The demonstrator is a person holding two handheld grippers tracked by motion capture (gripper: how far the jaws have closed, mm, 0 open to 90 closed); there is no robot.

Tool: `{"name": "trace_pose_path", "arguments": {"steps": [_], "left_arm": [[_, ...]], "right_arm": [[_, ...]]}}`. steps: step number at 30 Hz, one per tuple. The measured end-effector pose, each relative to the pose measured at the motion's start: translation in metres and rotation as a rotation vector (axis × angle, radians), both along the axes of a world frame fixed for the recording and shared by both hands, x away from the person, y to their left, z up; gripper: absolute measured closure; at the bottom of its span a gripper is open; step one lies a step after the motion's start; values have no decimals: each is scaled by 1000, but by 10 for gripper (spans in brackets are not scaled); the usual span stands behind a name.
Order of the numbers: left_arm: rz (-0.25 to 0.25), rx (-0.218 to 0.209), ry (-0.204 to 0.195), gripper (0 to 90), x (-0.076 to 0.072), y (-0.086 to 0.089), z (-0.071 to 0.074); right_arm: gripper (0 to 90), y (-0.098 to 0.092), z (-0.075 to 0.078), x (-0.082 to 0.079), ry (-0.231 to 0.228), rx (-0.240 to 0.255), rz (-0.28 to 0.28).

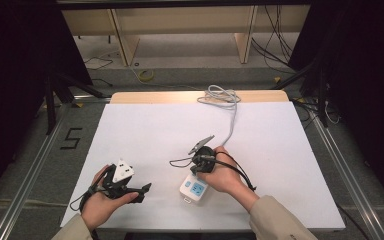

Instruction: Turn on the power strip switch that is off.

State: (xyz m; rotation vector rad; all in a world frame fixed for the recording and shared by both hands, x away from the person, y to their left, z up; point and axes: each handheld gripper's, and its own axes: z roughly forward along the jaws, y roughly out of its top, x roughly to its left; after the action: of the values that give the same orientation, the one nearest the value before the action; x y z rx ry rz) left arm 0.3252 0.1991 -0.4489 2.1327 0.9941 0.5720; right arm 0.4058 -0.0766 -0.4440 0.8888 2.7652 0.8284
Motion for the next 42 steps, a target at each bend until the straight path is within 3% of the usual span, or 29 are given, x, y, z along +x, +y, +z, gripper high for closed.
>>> {"name": "trace_pose_path", "arguments": {"steps": [33,42], "left_arm": [[5,1,7,148,0,-2,-1],[-6,6,8,148,0,-3,-1]], "right_arm": [[900,4,-2,-1,13,-29,-32],[900,3,-2,-1,12,-16,-30]]}}
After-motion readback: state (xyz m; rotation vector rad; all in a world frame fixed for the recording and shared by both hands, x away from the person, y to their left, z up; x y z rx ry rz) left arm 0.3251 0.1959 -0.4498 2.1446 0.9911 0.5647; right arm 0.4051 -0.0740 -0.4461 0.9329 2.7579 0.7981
